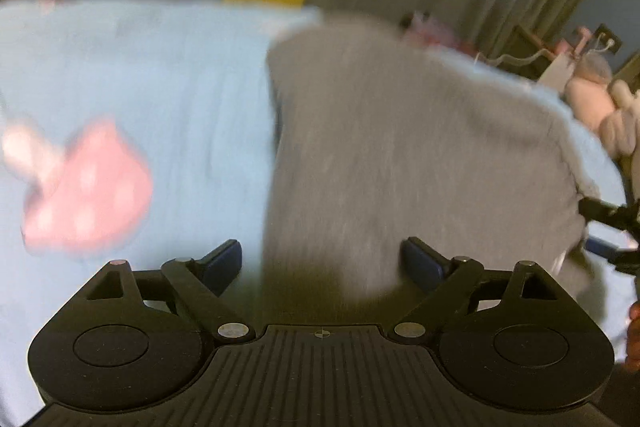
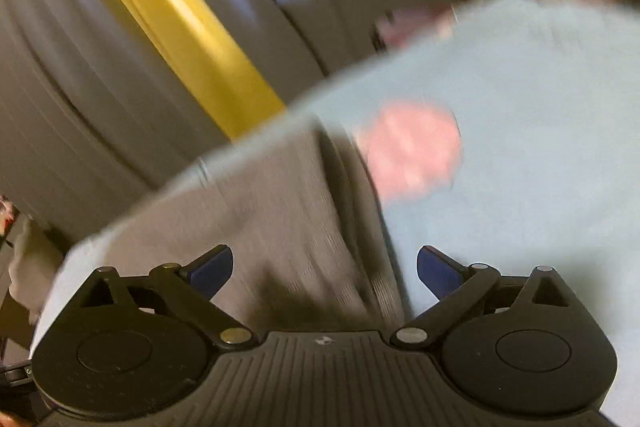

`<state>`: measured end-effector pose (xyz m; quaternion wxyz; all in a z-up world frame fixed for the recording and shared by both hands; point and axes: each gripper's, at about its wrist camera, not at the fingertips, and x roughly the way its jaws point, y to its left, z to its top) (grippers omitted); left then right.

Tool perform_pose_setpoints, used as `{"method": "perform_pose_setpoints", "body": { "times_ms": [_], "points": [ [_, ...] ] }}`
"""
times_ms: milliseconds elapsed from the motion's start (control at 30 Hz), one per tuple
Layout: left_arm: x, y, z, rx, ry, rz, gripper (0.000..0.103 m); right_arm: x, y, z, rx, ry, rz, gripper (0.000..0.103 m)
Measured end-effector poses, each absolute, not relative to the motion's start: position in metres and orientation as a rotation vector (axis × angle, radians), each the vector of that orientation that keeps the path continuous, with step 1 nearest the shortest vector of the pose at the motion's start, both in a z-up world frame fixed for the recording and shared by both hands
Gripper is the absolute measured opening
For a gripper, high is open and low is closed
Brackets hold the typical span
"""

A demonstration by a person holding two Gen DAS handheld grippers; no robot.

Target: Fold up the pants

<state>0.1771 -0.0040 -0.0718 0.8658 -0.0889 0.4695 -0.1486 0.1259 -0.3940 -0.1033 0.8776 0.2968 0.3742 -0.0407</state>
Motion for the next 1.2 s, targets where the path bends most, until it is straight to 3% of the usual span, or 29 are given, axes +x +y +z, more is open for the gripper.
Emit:
{"method": "perform_pose_setpoints", "body": {
  "times_ms": [133, 367, 633, 733, 767, 867, 933, 1033, 1200],
  "points": [
    [0.177, 0.024, -0.082, -0.49, 1.012, -0.364, 0.092, 0.116, -0.396, -0.108, 0.748, 0.786, -0.054, 0.099],
    [0.242, 0.04, -0.073, -0.655, 0.999, -0.371, 0.093, 0.115, -0.405, -0.12, 0.879, 0.773, -0.042, 0.099],
    [0.33, 0.015, -0.111, -0.858, 1.189, -0.471, 0.091, 0.129, -0.432, -0.097, 0.956, 0.577, 0.062, 0.099],
    [0.34, 0.007, -0.117, -0.935, 1.132, -0.462, 0.072, 0.146, -0.422, -0.117, 0.917, 0.659, 0.055, 0.099],
    [0.338, 0.003, -0.114, -0.895, 1.094, -0.467, 0.058, 0.147, -0.415, -0.12, 0.847, 0.663, 0.038, 0.099],
    [0.317, -0.006, -0.088, -0.684, 0.882, -0.581, 0.042, 0.152, -0.4, -0.119, 0.693, 0.687, 0.051, 0.099],
    [0.296, -0.014, -0.069, -0.552, 0.763, -0.661, 0.044, 0.153, -0.402, -0.12, 0.699, 0.691, 0.061, 0.099],
    [0.287, -0.013, -0.067, -0.434, 0.783, -0.491, 0.078, 0.153, -0.415, -0.128, 0.794, 0.687, 0.056, 0.099],
    [0.268, 0.013, -0.068, -0.386, 0.802, -0.137, 0.077, 0.145, -0.413, -0.122, 0.786, 0.685, 0.02, 0.099]
  ]
}}
